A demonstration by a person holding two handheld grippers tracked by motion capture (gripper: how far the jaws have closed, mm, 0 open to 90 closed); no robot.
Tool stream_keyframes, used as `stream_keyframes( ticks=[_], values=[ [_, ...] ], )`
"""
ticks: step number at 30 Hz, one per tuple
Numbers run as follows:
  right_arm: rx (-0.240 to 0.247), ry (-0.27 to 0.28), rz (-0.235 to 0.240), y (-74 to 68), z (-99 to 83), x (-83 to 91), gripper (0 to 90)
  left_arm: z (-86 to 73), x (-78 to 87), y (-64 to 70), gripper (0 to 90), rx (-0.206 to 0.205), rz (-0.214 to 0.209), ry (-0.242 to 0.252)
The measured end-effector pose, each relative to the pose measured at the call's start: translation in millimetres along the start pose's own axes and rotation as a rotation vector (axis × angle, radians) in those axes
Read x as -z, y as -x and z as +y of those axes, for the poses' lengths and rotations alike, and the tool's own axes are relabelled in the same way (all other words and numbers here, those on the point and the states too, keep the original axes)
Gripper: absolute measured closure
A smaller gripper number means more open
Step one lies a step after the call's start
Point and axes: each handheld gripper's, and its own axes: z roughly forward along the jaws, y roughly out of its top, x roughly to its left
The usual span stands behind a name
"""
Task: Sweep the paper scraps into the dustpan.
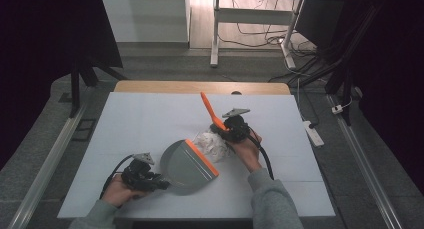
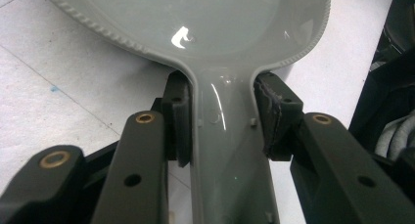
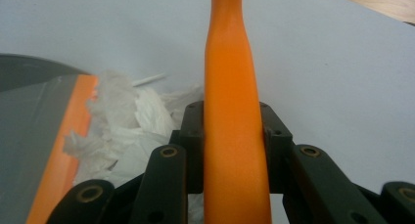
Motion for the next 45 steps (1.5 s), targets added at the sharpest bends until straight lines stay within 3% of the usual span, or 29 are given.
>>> stream_keyframes(
  ticks=[5,20,31,36,39,45],
  values=[
    [0.017,0.004,0.029,-11.3,0.7,-0.5,69.8,0.2,-0.3,0.1,61.4,0.0,0.0,0.0],
    [0.071,0.009,0.06,-36.2,-3.0,2.8,69.8,0.6,-1.1,0.7,61.4,0.001,0.001,0.001],
    [0.094,0.017,0.091,-48.6,-7.7,8.9,69.8,0.7,-1.0,1.0,61.4,0.001,0.003,0.0],
    [0.1,0.021,0.129,-55.0,-9.7,13.5,69.8,0.8,-0.9,1.1,61.4,0.001,0.003,0.0],
    [0.104,0.031,0.15,-58.0,-10.4,18.1,69.8,0.8,-0.9,1.3,61.4,0.002,0.004,0.0],
    [0.082,0.088,0.121,-49.8,-6.4,30.1,69.8,0.7,-1.0,1.3,61.4,0.002,0.003,0.0]
  ],
)
